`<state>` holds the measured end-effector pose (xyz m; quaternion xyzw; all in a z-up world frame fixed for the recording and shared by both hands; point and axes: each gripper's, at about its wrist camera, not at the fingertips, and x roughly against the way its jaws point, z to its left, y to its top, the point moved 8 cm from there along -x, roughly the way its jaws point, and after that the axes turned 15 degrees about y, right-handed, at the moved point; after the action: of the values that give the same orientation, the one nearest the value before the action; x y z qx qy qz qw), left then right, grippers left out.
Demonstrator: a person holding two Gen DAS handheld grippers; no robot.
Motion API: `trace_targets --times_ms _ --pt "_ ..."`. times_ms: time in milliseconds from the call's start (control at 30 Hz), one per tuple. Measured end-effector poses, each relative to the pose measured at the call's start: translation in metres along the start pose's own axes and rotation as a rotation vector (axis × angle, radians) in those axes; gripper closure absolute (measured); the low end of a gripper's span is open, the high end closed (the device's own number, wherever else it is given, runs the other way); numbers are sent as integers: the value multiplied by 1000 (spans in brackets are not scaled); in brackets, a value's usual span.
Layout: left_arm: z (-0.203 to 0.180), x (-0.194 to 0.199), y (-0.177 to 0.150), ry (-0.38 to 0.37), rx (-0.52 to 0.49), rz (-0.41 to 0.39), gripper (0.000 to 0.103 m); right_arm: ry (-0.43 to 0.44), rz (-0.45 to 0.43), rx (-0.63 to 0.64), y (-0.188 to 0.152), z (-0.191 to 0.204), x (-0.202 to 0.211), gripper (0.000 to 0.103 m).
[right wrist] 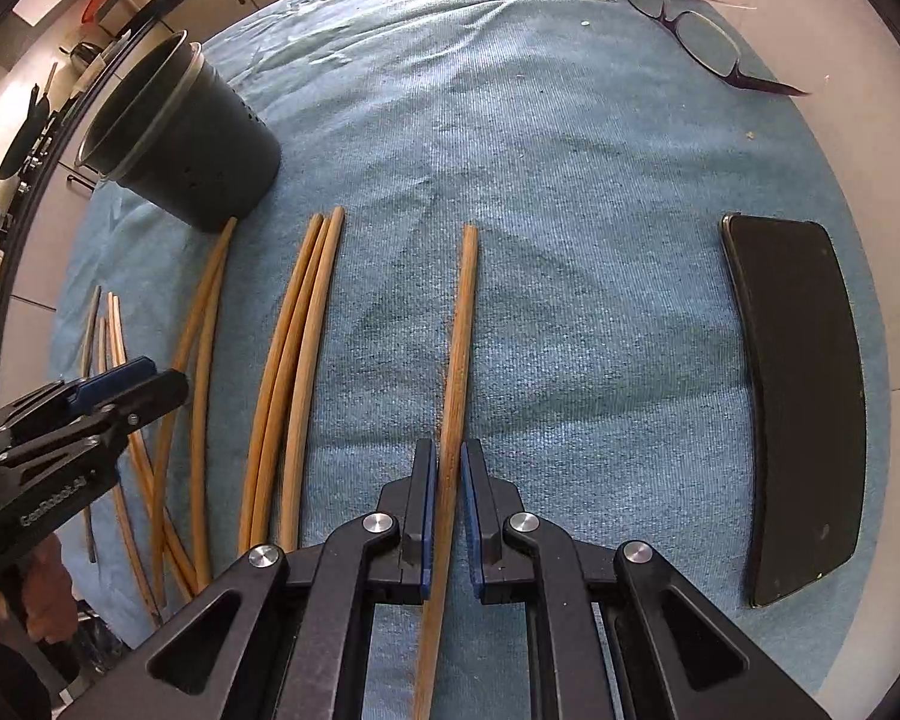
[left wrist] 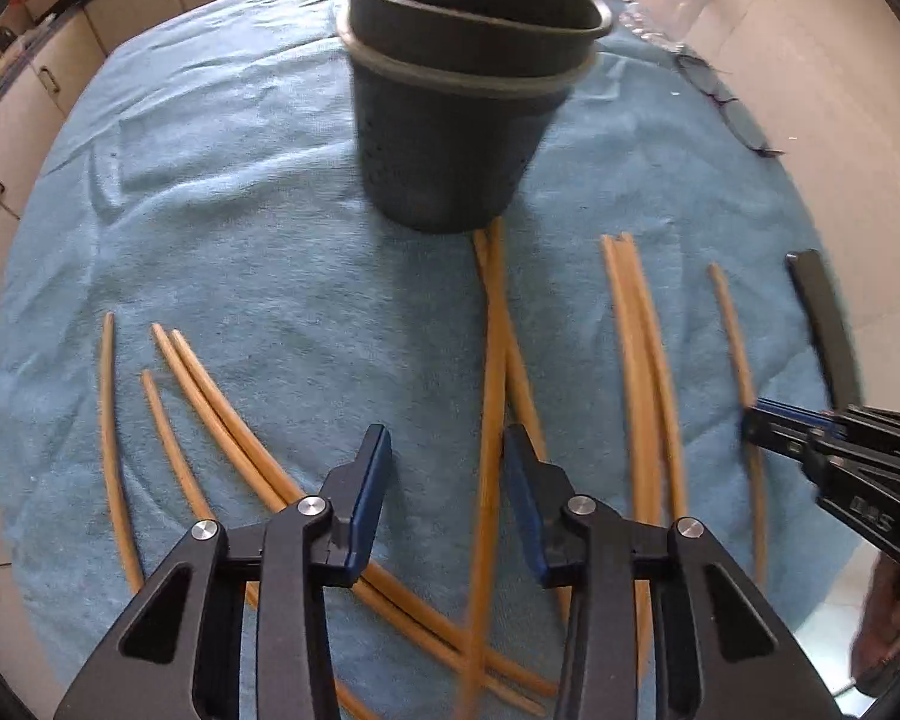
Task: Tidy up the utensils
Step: 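Close the right tool on one chopstick while the left tool grasps another chopstick, then lift both held chopsticks upright and carry them above the black cup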
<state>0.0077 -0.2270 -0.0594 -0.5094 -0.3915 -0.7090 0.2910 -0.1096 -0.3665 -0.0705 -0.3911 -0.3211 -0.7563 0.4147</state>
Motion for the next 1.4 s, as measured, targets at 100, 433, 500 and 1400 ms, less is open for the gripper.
trace_targets --times_ms 100,433,500,1400 --pt "1 -3 7 23 1 -3 71 6 7 -4 2 1 -3 94" --pt "-3 -10 26 63 24 -2 88 -41 41 12 30 4 -6 80" --pt "-4 -4 20 24 45 -4 90 -57 41 26 34 4 -7 92" --pt "66 156 -17 -88 266 -302 97 162 -382 182 -6 83 143 96"
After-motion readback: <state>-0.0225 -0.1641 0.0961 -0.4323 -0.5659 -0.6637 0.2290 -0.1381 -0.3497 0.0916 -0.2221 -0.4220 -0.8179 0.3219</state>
